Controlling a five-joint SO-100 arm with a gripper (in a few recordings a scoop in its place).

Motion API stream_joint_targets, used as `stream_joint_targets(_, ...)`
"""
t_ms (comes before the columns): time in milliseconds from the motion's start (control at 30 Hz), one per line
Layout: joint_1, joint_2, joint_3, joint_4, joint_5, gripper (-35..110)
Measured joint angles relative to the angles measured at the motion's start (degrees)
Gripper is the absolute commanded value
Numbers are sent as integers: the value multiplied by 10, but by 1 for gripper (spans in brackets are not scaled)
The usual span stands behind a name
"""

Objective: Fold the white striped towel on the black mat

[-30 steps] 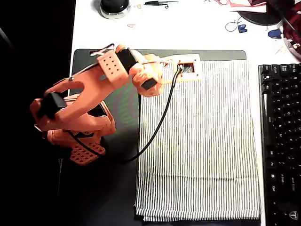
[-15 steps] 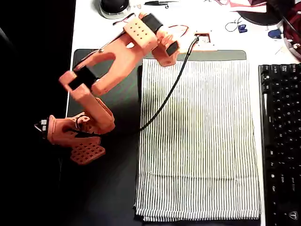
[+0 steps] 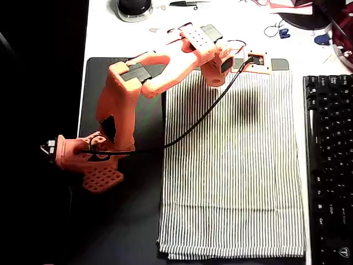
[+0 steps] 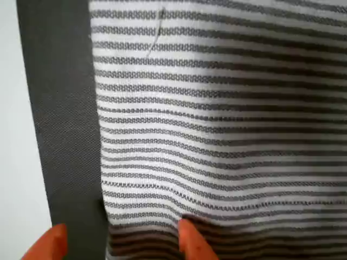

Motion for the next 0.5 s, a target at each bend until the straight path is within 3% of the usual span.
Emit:
stream_joint_targets(267,10,-62,-17,-32,-9,23)
stream_joint_targets(500,11,-85,-30,-34,-23,0)
